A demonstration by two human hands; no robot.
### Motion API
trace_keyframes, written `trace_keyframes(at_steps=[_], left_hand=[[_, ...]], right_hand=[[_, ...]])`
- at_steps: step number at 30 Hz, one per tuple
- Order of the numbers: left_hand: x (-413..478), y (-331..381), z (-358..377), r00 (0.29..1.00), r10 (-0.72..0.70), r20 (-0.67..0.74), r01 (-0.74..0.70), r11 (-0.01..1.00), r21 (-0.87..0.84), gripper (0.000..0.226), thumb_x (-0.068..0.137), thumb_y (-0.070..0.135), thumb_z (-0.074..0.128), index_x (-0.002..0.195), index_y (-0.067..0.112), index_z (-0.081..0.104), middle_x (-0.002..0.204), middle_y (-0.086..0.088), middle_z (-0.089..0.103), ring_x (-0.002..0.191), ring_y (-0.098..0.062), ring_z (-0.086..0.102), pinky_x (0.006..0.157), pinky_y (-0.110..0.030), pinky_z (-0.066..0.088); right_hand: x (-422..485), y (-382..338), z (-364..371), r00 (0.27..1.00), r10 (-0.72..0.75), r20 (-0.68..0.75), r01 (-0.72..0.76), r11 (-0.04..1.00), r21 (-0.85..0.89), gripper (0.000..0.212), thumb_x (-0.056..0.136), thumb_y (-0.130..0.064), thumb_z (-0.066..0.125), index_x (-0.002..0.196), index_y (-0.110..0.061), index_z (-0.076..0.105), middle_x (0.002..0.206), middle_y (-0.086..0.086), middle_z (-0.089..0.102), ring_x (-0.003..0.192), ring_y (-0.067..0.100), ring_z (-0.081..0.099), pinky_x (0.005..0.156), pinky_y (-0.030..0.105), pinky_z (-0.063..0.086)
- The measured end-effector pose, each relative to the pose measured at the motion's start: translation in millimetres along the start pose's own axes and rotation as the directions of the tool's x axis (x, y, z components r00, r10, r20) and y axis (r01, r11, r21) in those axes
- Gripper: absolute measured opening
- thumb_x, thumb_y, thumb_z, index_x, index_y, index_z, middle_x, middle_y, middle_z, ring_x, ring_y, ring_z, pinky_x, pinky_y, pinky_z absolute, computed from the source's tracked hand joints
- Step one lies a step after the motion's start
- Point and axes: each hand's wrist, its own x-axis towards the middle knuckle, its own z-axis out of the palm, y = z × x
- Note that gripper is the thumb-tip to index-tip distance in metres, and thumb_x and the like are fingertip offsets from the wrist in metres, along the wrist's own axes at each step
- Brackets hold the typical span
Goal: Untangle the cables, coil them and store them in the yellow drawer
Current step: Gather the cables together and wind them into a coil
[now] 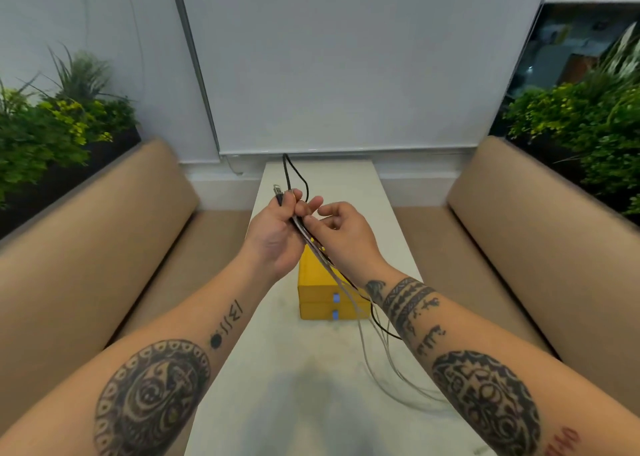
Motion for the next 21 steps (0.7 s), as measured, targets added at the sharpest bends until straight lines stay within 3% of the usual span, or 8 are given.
trace_keyframes(at_steps=[2,4,6,8,10,13,18,21], left_hand=[[1,0,-3,1.0,-0.016,0.012,0.015,1.0,0.012,0.022,0.108,0.023,0.038,0.098,0.01,0.052,0.068,-0.001,0.053,0.125,-0.027,0.058,0.099,-0.046,0.049],[0,2,-8,0.998,-0.047,0.047,0.046,0.999,0.022,0.023,0.108,0.024,0.038,0.097,0.011,0.054,0.078,-0.003,0.065,0.123,-0.028,0.058,0.102,-0.045,0.046],[-3,4,-10,0.991,-0.095,0.098,0.094,0.995,0.016,0.023,0.108,0.025,0.038,0.094,0.014,0.053,0.109,-0.009,0.073,0.122,-0.027,0.056,0.104,-0.044,0.044],[-4,5,-12,0.981,-0.135,0.137,0.137,0.99,-0.009,0.023,0.107,0.027,0.038,0.093,0.016,0.053,0.135,-0.011,0.064,0.132,-0.027,0.049,0.109,-0.043,0.04],[-6,7,-12,0.976,-0.152,0.158,0.156,0.988,-0.012,0.021,0.105,0.027,0.04,0.093,0.017,0.054,0.142,-0.011,0.059,0.134,-0.028,0.047,0.112,-0.045,0.037],[-7,8,-10,0.969,-0.157,0.19,0.162,0.987,-0.012,0.019,0.104,0.027,0.042,0.095,0.016,0.054,0.142,-0.01,0.058,0.126,-0.029,0.051,0.116,-0.049,0.033],[-9,6,-4,0.973,-0.134,0.186,0.119,0.989,0.089,0.02,0.107,0.021,0.039,0.096,0.015,0.055,0.139,-0.006,0.062,0.114,-0.026,0.065,0.089,-0.047,0.05],[-9,7,0,0.984,-0.112,0.138,0.091,0.985,0.148,0.018,0.107,0.018,0.038,0.106,0.015,0.056,0.136,-0.003,0.064,0.105,-0.025,0.069,0.083,-0.044,0.051]], right_hand=[[-3,-2,4,1.0,-0.015,0.025,0.015,1.0,-0.002,0.015,0.089,-0.034,0.072,0.097,-0.022,0.069,0.078,-0.009,0.072,0.066,0.003,0.064,0.062,0.025,0.047],[-4,-5,4,0.996,0.011,0.083,-0.014,0.999,0.036,0.008,0.092,-0.03,0.07,0.087,-0.024,0.072,0.076,-0.01,0.072,0.067,0.007,0.063,0.064,0.029,0.049],[-4,-8,1,0.982,0.084,0.169,-0.104,0.988,0.114,0.014,0.094,-0.026,0.068,0.084,-0.017,0.069,0.073,-0.002,0.067,0.066,0.015,0.058,0.06,0.031,0.045],[-5,-12,-1,0.952,0.147,0.268,-0.199,0.964,0.177,0.017,0.098,-0.024,0.063,0.085,-0.014,0.062,0.073,0.003,0.061,0.066,0.017,0.055,0.059,0.03,0.045],[-7,-15,0,0.933,0.171,0.316,-0.26,0.928,0.267,0.019,0.1,-0.022,0.06,0.083,-0.014,0.058,0.073,0.003,0.06,0.067,0.015,0.056,0.059,0.03,0.05],[-8,-15,4,0.953,0.146,0.265,-0.246,0.885,0.396,0.016,0.099,-0.016,0.061,0.085,-0.011,0.056,0.073,0.007,0.059,0.063,0.017,0.055,0.055,0.029,0.051],[-8,-17,7,0.981,0.151,0.122,-0.192,0.842,0.505,0.012,0.095,-0.016,0.067,0.096,-0.006,0.06,0.072,0.003,0.065,0.061,0.015,0.059,0.053,0.031,0.053],[-9,-20,6,0.992,0.11,0.062,-0.126,0.869,0.479,0.012,0.092,-0.011,0.07,0.094,-0.006,0.06,0.074,0.004,0.07,0.064,0.016,0.066,0.062,0.035,0.058]])
